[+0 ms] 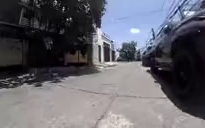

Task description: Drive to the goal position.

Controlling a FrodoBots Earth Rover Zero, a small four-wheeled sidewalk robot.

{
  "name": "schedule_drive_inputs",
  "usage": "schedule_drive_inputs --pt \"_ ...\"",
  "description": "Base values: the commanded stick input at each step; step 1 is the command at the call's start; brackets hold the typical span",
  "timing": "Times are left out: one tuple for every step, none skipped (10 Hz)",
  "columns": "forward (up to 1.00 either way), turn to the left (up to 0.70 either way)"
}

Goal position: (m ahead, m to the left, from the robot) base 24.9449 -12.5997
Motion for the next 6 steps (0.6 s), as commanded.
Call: schedule_drive_inputs --pt "1.0 -0.35" --pt "1.0 -0.35" --pt "1.0 -0.35" --pt "1.0 -0.35" --pt "1.0 -0.35" --pt "1.0 -0.35"
